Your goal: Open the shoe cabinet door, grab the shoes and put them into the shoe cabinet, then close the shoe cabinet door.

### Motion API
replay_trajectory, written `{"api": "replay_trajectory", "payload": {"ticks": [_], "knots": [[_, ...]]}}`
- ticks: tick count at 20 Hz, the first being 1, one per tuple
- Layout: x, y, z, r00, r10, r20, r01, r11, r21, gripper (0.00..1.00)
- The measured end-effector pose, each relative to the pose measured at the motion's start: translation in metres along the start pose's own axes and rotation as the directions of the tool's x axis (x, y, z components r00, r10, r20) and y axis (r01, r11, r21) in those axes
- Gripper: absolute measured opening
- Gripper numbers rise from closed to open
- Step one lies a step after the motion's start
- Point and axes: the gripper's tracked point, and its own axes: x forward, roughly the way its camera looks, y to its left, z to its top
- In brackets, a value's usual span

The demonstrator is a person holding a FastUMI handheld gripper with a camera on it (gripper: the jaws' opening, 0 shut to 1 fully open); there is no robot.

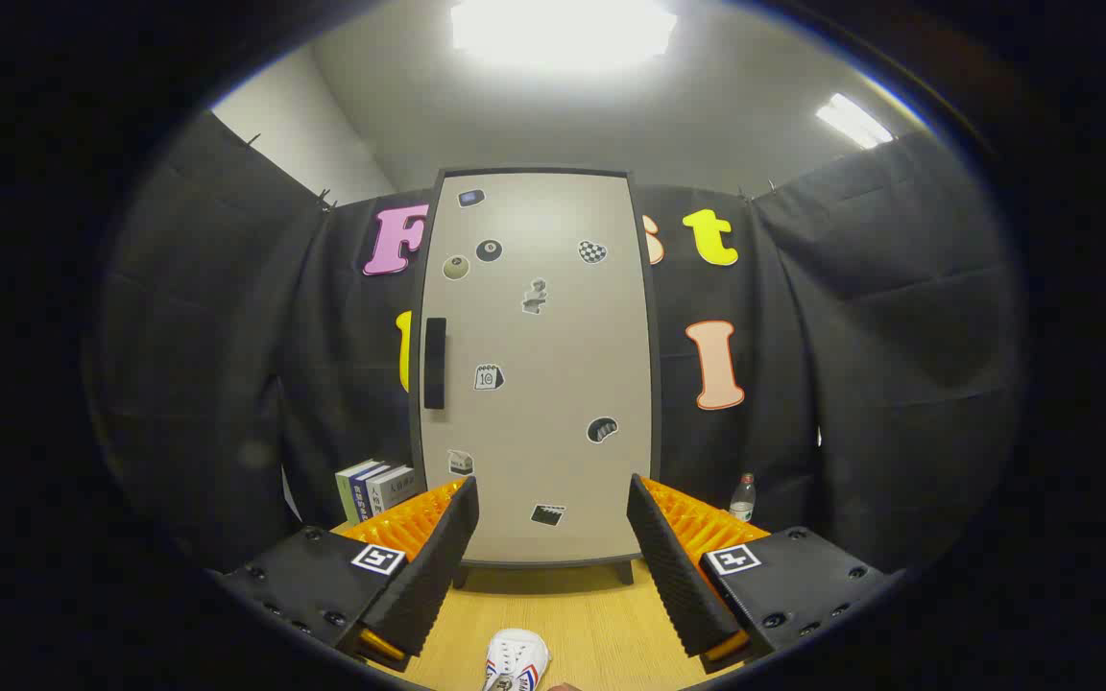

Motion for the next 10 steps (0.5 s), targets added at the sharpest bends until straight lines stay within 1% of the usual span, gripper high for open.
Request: {"api": "replay_trajectory", "payload": {"ticks": [3, 7, 10], "knots": [[0.001, 0.004, 0.002, 1.0, 0.002, 0.006, -0.002, 1.0, -0.002, 0.98], [0.0, 0.013, 0.001, 1.0, 0.028, 0.006, -0.028, 0.999, -0.021, 0.98], [0.001, 0.014, -0.002, 0.999, 0.033, 0.005, -0.033, 0.999, -0.039, 0.98]]}}
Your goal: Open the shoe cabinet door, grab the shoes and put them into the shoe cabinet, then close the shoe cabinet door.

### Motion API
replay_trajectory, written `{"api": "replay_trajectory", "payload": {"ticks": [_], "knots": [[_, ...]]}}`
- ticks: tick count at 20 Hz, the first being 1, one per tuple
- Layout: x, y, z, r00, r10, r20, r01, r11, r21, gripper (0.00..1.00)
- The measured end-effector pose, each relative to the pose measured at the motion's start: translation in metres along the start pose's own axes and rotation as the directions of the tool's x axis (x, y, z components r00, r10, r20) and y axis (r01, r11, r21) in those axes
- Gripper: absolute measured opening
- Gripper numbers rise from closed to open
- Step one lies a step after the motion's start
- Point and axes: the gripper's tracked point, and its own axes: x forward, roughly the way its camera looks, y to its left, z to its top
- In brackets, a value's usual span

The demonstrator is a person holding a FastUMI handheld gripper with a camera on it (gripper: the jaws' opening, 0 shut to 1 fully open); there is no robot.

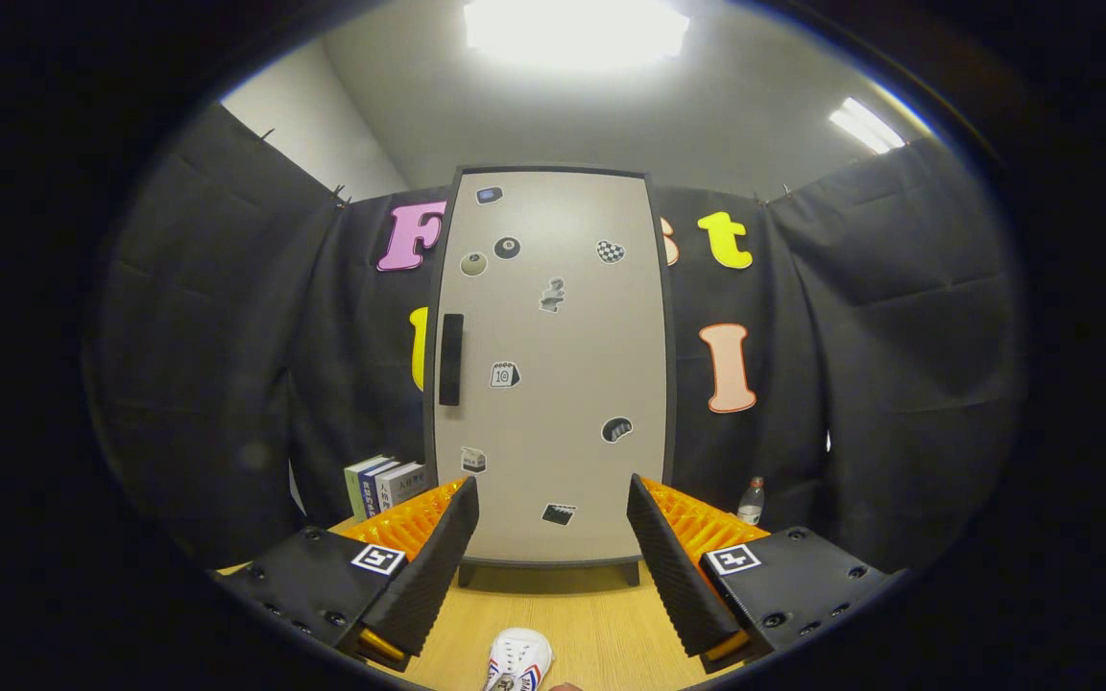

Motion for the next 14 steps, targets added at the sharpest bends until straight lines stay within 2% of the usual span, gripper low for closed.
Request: {"api": "replay_trajectory", "payload": {"ticks": [8, 14], "knots": [[0.02, 0.017, 0.014, 1.0, 0.021, 0.007, -0.021, 1.0, 0.018, 0.98], [0.071, 0.057, 0.043, 0.997, 0.082, 0.015, -0.082, 0.996, 0.031, 0.98]]}}
